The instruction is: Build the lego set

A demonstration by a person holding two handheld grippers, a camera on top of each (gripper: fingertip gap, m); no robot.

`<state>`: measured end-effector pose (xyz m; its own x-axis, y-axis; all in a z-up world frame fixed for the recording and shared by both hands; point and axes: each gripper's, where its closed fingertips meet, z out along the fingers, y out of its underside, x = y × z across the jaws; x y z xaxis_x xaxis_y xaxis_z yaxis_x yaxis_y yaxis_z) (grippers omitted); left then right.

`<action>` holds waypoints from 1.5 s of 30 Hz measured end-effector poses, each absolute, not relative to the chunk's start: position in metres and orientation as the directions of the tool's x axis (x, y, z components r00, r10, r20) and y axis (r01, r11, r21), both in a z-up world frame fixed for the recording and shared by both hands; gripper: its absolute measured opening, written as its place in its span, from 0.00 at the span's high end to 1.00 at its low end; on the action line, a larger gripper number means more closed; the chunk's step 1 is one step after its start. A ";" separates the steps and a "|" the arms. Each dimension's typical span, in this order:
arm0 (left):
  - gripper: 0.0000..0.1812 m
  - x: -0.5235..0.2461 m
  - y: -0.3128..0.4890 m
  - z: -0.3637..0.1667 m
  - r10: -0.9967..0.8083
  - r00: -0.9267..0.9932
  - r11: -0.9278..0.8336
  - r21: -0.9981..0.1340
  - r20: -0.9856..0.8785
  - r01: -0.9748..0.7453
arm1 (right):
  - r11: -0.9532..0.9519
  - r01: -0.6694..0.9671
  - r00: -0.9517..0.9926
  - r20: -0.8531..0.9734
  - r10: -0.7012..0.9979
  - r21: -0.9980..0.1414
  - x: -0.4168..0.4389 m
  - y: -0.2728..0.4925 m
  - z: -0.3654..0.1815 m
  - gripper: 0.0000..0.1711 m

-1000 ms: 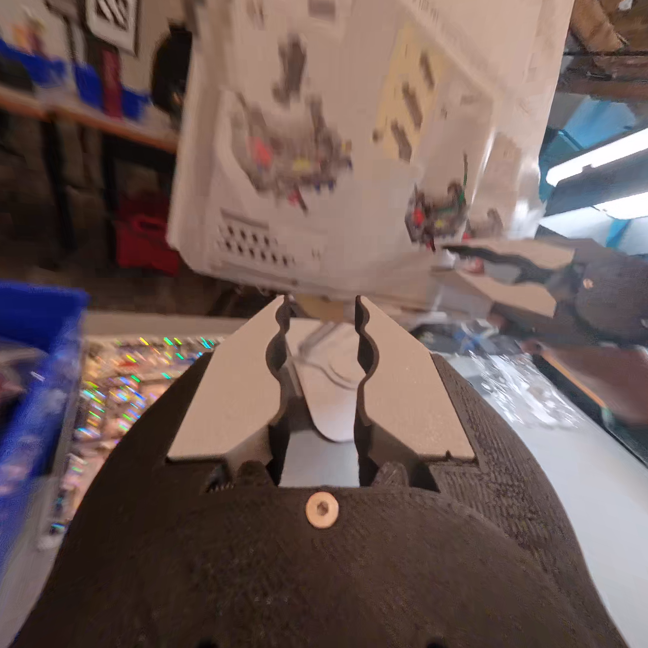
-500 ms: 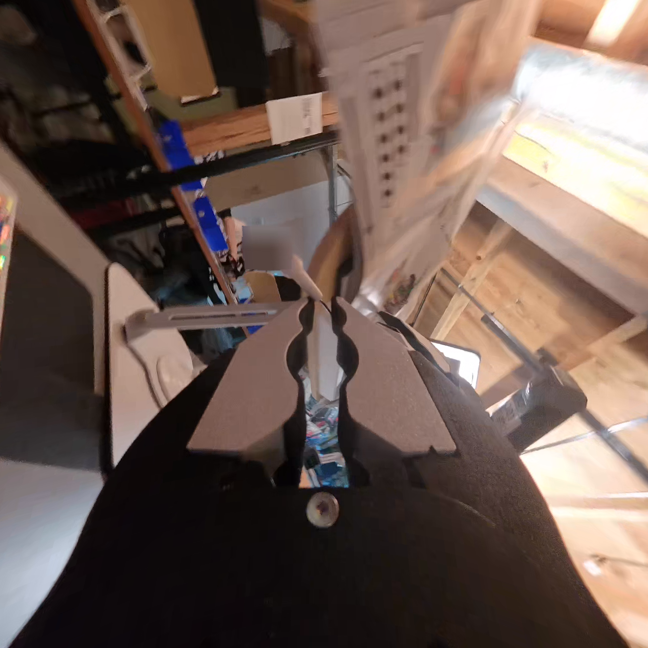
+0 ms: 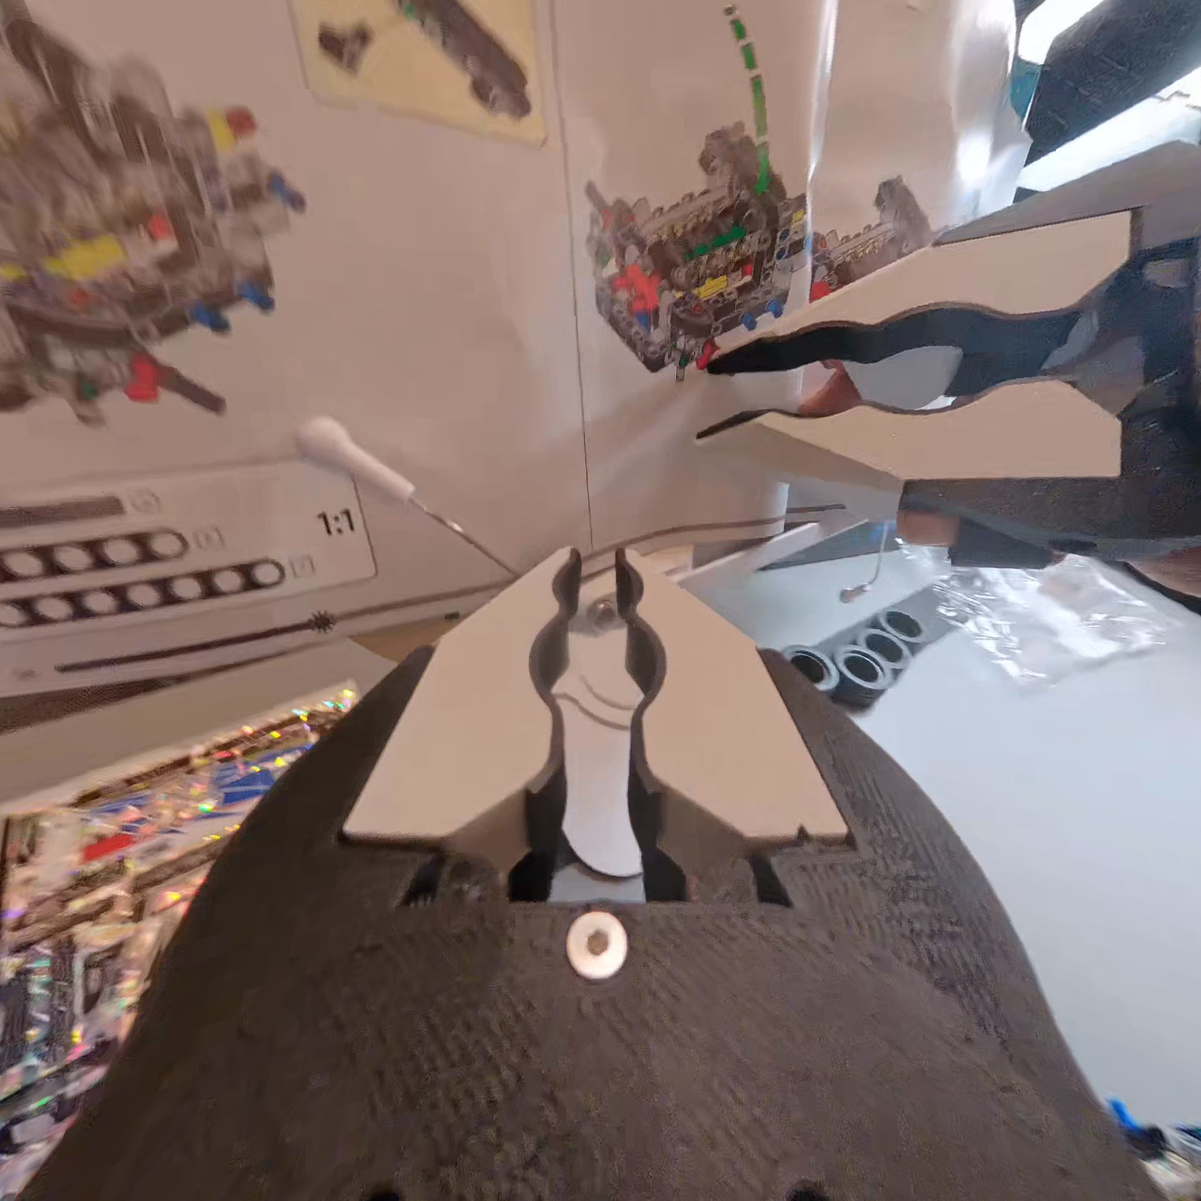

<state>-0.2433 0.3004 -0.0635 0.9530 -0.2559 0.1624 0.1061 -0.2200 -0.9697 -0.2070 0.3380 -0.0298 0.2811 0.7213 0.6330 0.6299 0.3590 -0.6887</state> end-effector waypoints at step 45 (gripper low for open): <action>1.00 -0.320 0.213 0.058 0.022 0.997 0.259 -0.963 -0.071 -0.075 | 0.060 0.079 0.634 0.096 0.767 -0.995 0.060 0.152 -0.138 0.79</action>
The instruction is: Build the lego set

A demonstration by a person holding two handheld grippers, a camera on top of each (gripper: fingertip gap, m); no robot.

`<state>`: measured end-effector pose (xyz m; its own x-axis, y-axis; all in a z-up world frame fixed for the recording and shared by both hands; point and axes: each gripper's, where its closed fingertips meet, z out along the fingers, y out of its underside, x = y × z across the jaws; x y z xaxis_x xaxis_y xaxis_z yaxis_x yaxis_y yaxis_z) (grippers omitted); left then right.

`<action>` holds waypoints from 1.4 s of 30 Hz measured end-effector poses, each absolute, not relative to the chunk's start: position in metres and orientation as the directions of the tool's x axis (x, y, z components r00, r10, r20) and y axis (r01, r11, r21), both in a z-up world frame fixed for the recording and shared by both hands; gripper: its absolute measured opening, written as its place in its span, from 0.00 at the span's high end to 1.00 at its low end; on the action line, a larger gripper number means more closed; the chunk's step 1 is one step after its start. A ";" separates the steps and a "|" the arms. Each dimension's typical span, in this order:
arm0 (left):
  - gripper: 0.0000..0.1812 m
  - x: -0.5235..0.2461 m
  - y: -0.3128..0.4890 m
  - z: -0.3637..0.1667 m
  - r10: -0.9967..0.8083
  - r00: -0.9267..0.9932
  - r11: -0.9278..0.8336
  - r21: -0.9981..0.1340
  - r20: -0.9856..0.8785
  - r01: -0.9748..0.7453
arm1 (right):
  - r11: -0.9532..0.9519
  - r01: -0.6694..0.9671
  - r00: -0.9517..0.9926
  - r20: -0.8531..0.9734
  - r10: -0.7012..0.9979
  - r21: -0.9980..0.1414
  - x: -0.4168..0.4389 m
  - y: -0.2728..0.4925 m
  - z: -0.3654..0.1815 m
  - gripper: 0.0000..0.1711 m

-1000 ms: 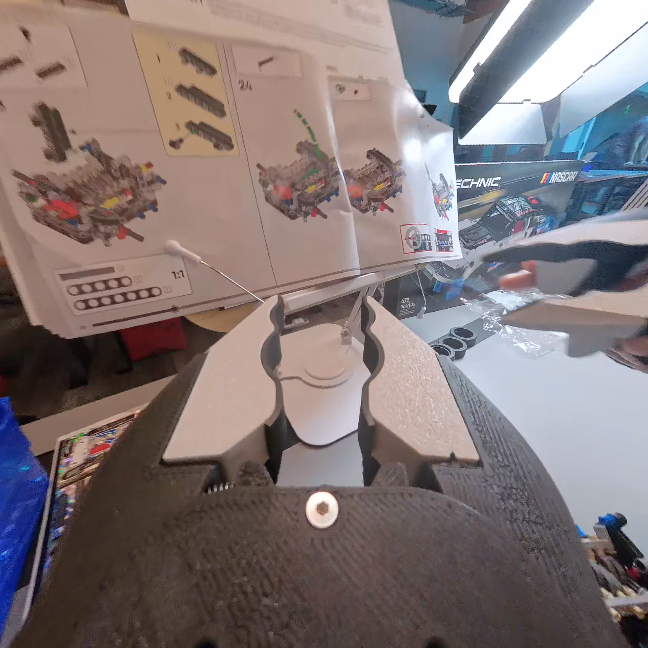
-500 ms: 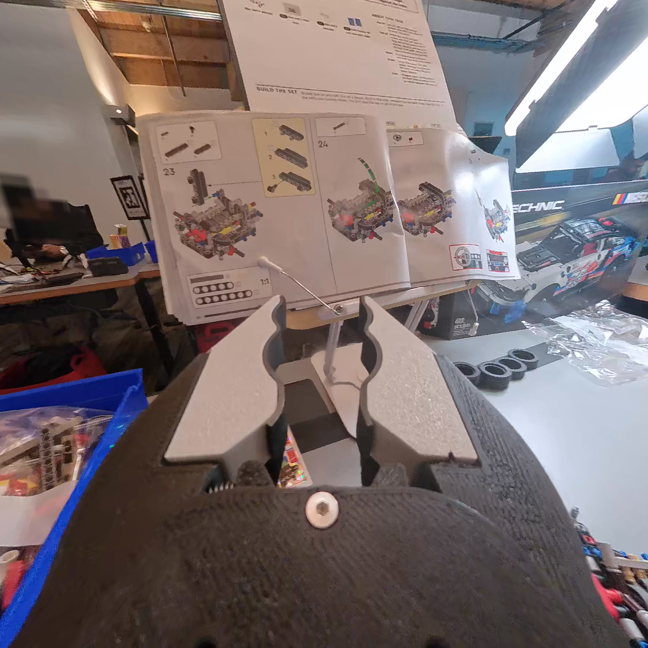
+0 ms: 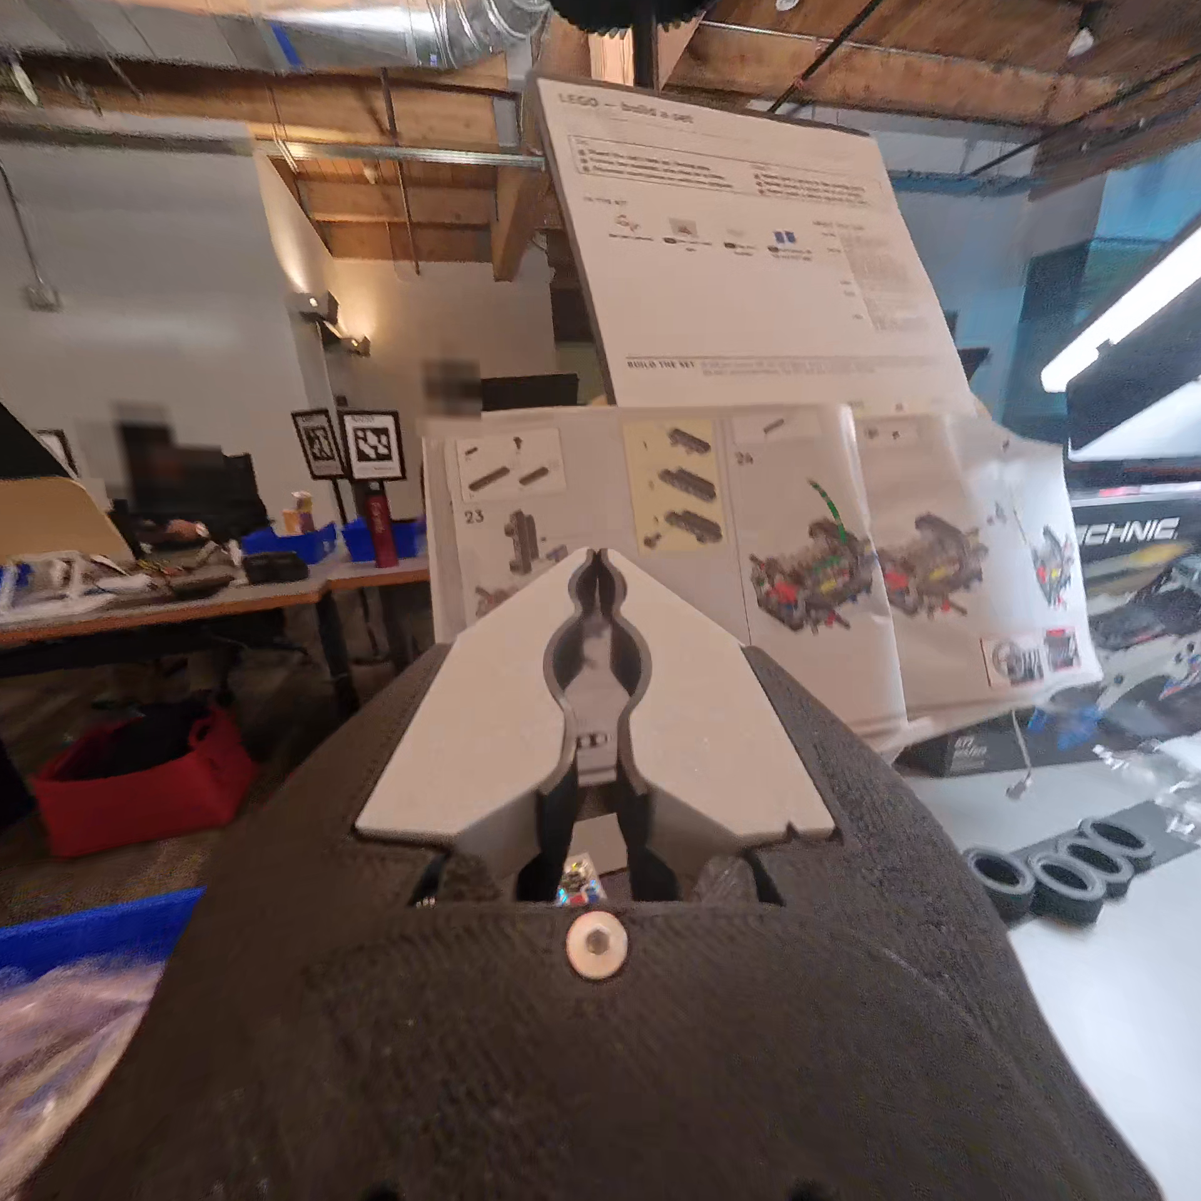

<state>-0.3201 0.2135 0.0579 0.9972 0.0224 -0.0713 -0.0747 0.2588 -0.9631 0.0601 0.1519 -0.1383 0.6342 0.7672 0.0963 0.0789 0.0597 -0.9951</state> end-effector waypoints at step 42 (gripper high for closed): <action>1.00 -0.368 0.334 0.092 0.009 0.990 0.057 -0.988 -0.141 -0.141 | 0.075 0.139 0.601 0.144 0.786 -0.987 0.054 0.145 -0.145 0.80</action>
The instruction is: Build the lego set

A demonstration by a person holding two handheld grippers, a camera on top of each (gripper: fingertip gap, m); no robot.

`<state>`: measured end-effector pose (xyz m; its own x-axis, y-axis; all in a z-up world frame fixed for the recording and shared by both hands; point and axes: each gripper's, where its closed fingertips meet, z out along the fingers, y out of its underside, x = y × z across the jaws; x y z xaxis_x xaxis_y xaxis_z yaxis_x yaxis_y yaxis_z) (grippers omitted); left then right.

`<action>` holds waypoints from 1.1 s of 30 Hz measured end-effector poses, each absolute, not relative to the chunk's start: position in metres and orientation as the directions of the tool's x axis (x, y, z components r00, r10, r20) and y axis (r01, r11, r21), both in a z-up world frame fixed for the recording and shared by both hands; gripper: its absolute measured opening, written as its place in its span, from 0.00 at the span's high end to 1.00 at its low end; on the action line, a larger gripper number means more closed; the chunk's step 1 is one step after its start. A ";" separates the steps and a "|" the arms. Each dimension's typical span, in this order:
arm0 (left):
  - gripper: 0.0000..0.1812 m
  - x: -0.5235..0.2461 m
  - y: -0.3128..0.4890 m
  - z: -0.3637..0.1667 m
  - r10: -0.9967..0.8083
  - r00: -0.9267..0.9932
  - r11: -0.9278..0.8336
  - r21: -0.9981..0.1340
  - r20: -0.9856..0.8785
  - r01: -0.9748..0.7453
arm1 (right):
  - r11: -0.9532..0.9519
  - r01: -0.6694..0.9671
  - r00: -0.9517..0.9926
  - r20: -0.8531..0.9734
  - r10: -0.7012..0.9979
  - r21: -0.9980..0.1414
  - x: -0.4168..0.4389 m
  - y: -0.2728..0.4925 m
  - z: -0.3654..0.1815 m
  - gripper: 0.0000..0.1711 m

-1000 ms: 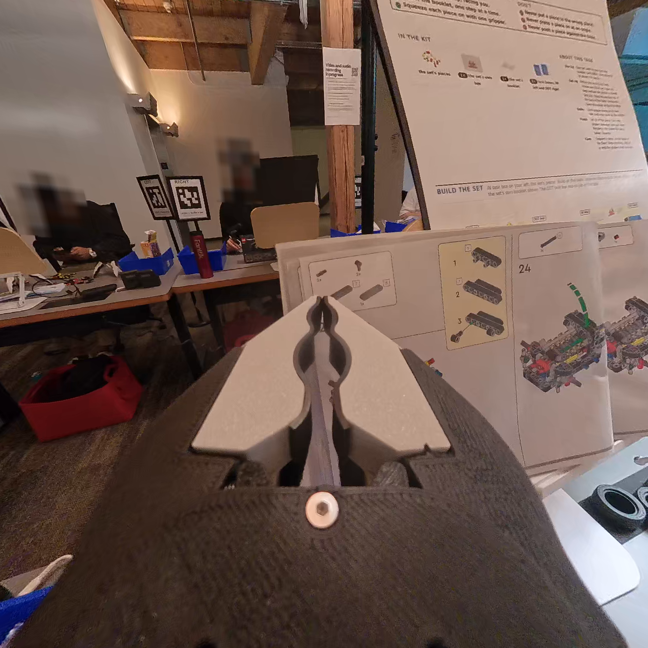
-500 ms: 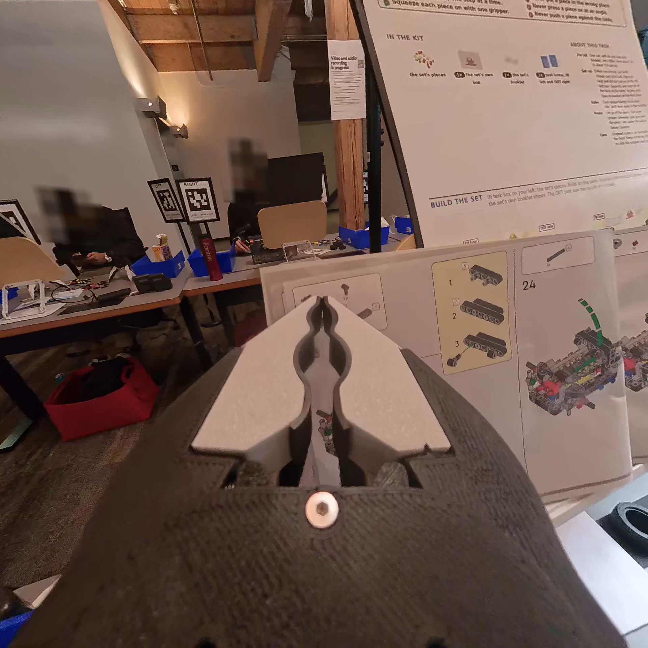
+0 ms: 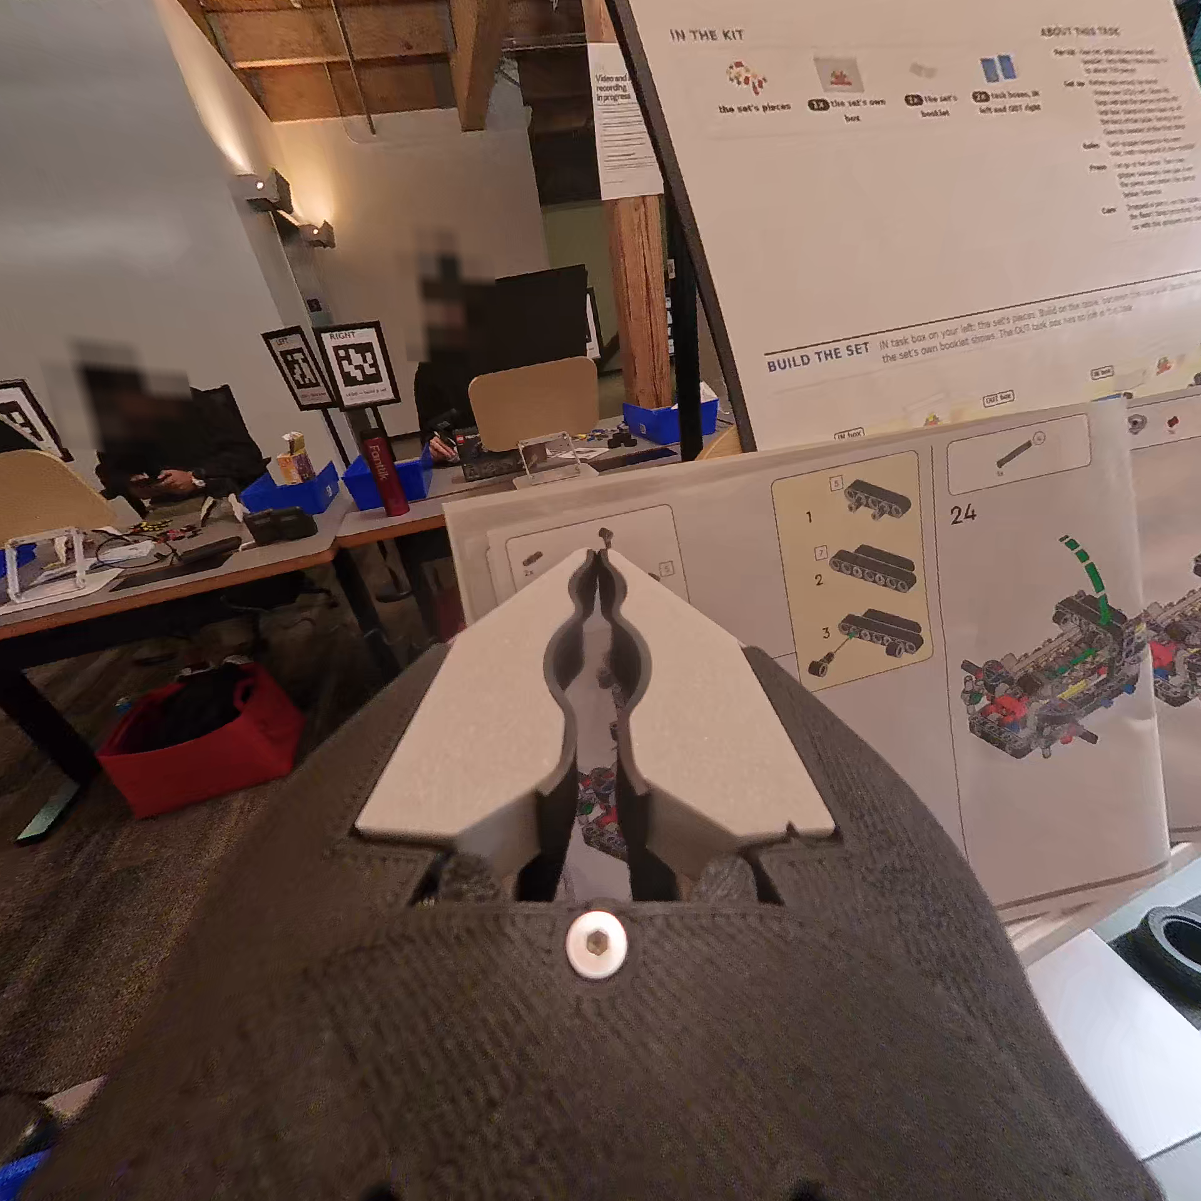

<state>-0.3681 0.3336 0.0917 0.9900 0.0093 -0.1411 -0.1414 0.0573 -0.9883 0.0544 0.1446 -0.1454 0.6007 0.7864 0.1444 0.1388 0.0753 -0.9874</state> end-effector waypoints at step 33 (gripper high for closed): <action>1.00 -0.377 0.323 0.061 0.062 0.986 0.019 -0.988 -0.154 -0.155 | 0.089 0.177 0.599 0.179 0.781 -0.980 0.053 0.144 -0.149 0.82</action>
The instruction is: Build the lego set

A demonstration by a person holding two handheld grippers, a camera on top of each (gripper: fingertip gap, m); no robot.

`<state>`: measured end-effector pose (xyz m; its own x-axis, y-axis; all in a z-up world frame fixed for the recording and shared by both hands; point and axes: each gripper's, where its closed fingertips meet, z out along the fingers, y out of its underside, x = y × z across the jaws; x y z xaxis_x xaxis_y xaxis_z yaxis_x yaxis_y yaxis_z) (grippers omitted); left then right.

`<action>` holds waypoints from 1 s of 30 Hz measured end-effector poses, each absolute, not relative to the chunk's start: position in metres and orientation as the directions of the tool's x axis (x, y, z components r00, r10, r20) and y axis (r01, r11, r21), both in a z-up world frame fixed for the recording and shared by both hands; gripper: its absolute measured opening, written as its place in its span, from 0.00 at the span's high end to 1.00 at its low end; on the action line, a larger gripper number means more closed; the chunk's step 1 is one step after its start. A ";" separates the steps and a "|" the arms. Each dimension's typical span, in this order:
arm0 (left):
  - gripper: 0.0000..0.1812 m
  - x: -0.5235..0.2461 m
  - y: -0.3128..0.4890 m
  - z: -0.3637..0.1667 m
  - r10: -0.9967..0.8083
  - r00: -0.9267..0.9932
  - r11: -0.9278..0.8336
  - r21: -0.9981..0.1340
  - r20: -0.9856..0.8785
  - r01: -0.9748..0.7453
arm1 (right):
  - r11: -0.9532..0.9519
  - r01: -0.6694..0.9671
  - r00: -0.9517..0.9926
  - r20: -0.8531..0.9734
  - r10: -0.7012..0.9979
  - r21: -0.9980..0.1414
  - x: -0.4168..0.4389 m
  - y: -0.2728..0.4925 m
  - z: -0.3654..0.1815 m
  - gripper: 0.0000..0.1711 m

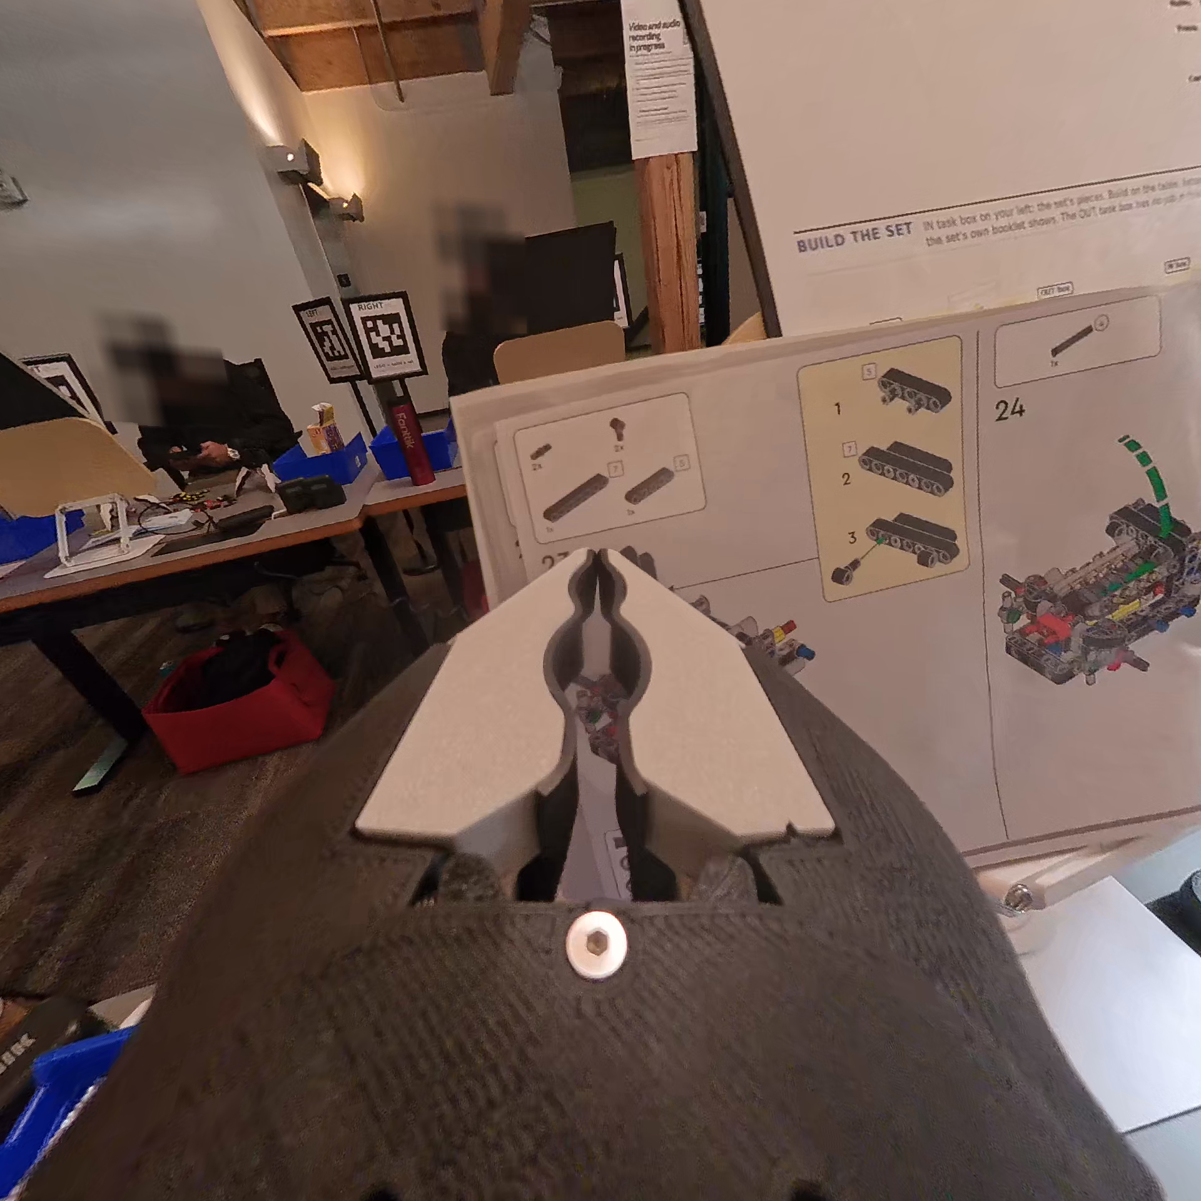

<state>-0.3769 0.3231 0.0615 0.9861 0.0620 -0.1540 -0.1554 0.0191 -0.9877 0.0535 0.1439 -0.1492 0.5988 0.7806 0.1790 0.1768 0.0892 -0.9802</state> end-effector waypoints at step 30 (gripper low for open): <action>1.00 -0.381 0.270 0.059 0.046 0.975 0.035 -0.975 -0.220 -0.221 | 0.096 0.185 0.584 0.188 0.790 -0.978 0.050 0.140 -0.150 0.82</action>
<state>-0.3808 0.2695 0.0591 0.9745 0.0457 -0.2196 -0.2213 0.0348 -0.9746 0.0497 0.1398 -0.1499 0.5836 0.7898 0.1884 0.1852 0.0964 -0.9780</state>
